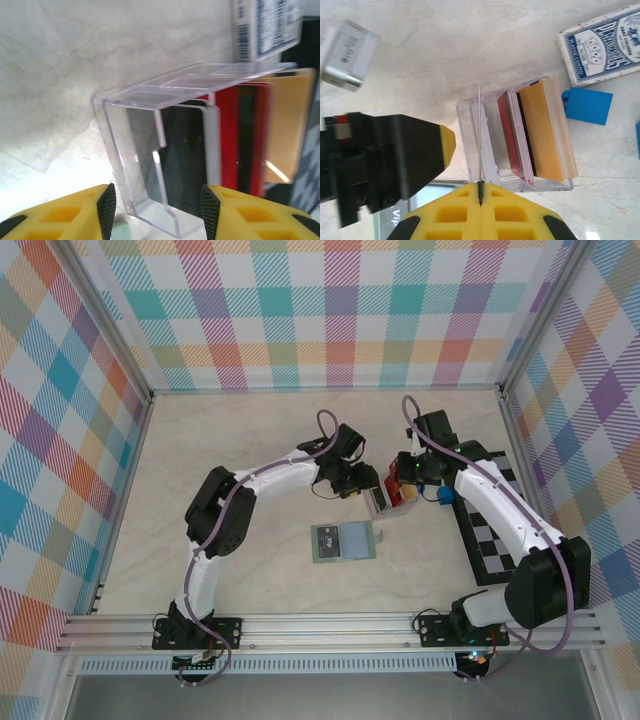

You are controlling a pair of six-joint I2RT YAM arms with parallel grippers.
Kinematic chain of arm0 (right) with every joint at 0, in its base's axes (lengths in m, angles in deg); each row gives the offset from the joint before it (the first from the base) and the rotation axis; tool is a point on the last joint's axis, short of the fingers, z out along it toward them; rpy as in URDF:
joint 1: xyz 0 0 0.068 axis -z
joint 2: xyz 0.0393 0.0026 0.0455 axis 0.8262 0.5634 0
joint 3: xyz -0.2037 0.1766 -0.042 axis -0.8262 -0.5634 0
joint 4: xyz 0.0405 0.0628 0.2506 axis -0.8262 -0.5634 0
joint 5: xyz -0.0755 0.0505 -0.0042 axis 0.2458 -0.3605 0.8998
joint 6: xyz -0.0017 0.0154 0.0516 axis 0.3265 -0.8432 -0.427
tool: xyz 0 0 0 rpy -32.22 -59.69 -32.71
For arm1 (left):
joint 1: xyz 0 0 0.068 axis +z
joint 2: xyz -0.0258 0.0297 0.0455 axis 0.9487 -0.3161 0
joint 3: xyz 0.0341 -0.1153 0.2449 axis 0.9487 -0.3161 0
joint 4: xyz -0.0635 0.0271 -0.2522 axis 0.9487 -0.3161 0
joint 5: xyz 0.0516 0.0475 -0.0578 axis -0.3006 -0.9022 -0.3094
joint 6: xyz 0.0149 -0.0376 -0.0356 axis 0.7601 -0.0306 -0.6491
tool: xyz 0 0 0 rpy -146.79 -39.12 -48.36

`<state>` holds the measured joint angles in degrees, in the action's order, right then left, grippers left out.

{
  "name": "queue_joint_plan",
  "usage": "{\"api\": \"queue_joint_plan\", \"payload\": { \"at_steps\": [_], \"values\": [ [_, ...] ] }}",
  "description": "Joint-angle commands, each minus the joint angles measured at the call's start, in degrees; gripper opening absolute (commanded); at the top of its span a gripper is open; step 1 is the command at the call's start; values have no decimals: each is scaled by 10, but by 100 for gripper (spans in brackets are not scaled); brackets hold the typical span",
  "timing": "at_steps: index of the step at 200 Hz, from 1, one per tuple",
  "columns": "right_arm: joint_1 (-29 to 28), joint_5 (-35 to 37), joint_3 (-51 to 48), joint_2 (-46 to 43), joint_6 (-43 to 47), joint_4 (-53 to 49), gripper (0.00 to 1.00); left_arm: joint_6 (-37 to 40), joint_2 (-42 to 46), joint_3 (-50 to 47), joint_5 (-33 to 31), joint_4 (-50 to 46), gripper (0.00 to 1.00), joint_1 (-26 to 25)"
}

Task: Put the credit cards into the card holder
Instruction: Pick up the credit card from the storage box.

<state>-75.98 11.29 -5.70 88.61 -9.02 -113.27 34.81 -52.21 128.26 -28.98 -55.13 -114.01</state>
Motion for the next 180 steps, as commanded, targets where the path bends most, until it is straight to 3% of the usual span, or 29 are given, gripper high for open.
{"api": "queue_joint_plan", "payload": {
  "at_steps": [1,15,51,79,119,180],
  "values": [
    [3,-59,-14,-14,-28,20,2,-8,59,-35,7,36,52,12],
    [10,-95,-23,-29,-45,37,2,-28,96,-80,25,80,54,19],
    [27,-178,-55,-65,-103,90,2,-140,198,-254,115,325,67,62],
    [32,-239,-89,-86,-165,154,3,-187,221,-303,179,428,70,75],
    [33,-294,-128,-94,-231,238,3,-220,218,-320,230,511,60,75],
    [36,-325,-163,-90,-292,320,4,-218,237,-324,249,518,42,74]
  ]
}}
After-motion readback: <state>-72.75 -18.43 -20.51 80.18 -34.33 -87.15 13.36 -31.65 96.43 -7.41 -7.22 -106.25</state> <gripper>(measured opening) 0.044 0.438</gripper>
